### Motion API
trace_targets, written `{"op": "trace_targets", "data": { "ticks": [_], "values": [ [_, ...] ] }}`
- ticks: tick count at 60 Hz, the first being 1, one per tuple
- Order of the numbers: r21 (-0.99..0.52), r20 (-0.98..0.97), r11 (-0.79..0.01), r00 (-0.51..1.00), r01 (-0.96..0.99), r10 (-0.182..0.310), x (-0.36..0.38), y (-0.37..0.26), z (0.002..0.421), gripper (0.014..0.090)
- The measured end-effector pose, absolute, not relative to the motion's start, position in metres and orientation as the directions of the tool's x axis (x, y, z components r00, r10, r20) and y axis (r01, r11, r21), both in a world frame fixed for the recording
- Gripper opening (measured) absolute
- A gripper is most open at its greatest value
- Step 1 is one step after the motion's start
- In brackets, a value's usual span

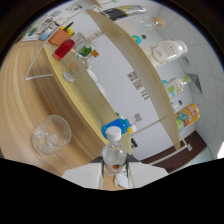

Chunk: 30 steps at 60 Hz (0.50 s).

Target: Make me a cup of Mojito.

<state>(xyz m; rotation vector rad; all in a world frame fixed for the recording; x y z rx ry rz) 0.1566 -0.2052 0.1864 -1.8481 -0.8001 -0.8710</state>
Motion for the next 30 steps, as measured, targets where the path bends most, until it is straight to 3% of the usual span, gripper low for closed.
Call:
{"op": "trace_targets", "data": {
  "ticks": [14,30],
  "values": [
    [-0.075,0.968,-0.254,0.132,0.964,0.215,0.145,-0.187,0.198,0.0330],
    [0.341,0.914,-0.133,-0.295,0.931,0.277,0.135,-0.185,0.188,0.0329]
  ]
}}
